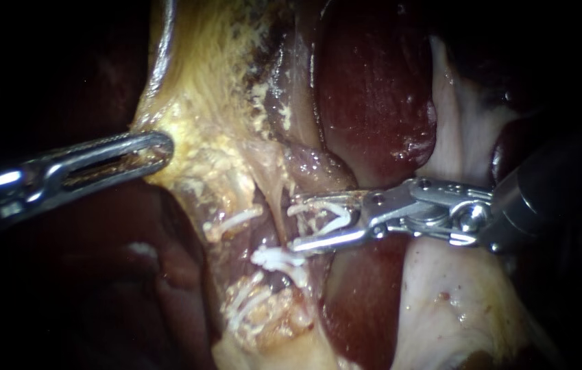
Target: Clipping third clip right tube
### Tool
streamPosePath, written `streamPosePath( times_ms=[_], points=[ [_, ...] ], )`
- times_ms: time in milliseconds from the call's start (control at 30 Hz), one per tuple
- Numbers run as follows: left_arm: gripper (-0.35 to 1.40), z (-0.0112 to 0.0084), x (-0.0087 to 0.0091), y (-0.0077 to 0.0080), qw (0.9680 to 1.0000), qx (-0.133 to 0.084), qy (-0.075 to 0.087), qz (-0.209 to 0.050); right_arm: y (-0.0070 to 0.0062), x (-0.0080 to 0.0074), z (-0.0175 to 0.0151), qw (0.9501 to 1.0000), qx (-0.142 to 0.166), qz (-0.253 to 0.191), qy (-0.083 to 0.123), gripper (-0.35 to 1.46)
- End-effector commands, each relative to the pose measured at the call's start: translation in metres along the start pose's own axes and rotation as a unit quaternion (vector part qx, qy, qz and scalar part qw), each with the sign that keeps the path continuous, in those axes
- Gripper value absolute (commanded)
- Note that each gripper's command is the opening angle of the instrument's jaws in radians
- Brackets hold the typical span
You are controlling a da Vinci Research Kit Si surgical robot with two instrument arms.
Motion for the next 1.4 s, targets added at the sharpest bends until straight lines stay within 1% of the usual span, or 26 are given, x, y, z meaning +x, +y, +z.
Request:
streamPosePath(
  times_ms=[33, 100, 200, 333, 433, 500, 567, 700, 900, 933, 1000, 1033, 1067, 1100, 1167, 1233, 1400],
  points=[
    [-0.35, 0.0001, 0.0001, 0.0001, 1.0, 0.0, 0.0, 0.001, 0.0, 0.0, 0.0003, 1.0, 0.005, 0.0, -0.003, 0.57],
    [-0.35, 0.0001, 0.0001, 0.0003, 1.0, -0.001, 0.0, 0.001, 0.0, 0.0, 0.0009, 0.9998, 0.017, 0.011, 0.001, 0.57],
    [-0.35, 0.0001, 0.0001, 0.0008, 1.0, -0.003, -0.001, 0.001, -0.0001, 0.0, 0.0015, 0.9982, 0.05, 0.027, 0.015, 0.56],
    [-0.35, 0.0001, 0.0001, 0.0015, 1.0, -0.004, -0.002, 0.001, -0.0003, 0.0003, 0.0022, 0.994, 0.095, 0.043, 0.034, 0.53],
    [-0.35, 0.0001, 0.0001, 0.002, 1.0, -0.005, -0.002, 0.002, -0.0006, 0.0006, 0.0028, 0.9902, 0.122, 0.05, 0.045, 0.5],
    [-0.35, 0.0001, 0.0001, 0.0021, 1.0, -0.005, -0.002, 0.002, -0.0007, 0.0008, 0.0033, 0.9878, 0.137, 0.057, 0.049, 0.48],
    [-0.35, 0.0001, 0.0001, 0.0023, 1.0, -0.007, -0.003, 0.002, -0.0007, 0.0011, 0.0039, 0.9868, 0.14, 0.061, 0.053, 0.48],
    [-0.35, 0.0001, 0.0001, 0.0023, 1.0, -0.007, -0.003, 0.002, -0.0006, 0.0015, 0.0048, 0.9865, 0.139, 0.069, 0.053, 0.46],
    [-0.35, 0.0001, 0.0002, 0.0023, 1.0, -0.007, -0.003, 0.002, -0.0003, 0.0018, 0.0046, 0.9855, 0.134, 0.089, 0.056, 0.39],
    [-0.35, 0.0002, 0.0002, 0.0024, 1.0, -0.007, -0.003, 0.002, -0.0002, 0.0018, 0.0046, 0.9846, 0.134, 0.098, 0.055, 0.37],
    [-0.35, 0.0002, 0.0002, 0.0024, 1.0, -0.007, -0.003, 0.002, -0.0002, 0.0019, 0.0044, 0.9841, 0.133, 0.104, 0.057, 0.24],
    [-0.35, 0.0002, 0.0002, 0.0025, 1.0, -0.007, -0.003, 0.002, -0.0002, 0.0019, 0.0041, 0.9836, 0.131, 0.11, 0.057, 0.08],
    [-0.35, 0.0002, 0.0002, 0.0025, 1.0, -0.007, -0.003, 0.002, -0.0003, 0.0018, 0.0037, 0.9826, 0.126, 0.125, 0.053, -0.19],
    [-0.35, 0.0002, 0.0002, 0.0026, 1.0, -0.007, -0.003, 0.002, -0.0003, 0.0019, 0.0033, 0.9831, 0.12, 0.129, 0.05, -0.35],
    [-0.35, 0.0002, 0.0002, 0.0026, 1.0, -0.006, -0.003, 0.002, -0.0002, 0.0021, 0.0025, 0.9838, 0.109, 0.136, 0.043, -0.35],
    [-0.35, 0.0002, 0.0002, 0.0027, 1.0, -0.008, -0.003, 0.002, 0.0, 0.0025, 0.0017, 0.9839, 0.101, 0.141, 0.042, -0.35],
    [-0.35, 0.0002, 0.0002, 0.0027, 1.0, -0.008, -0.003, 0.002, 0.0003, 0.0025, 0.0013, 0.9835, 0.1, 0.145, 0.043, -0.35]
  ],
)
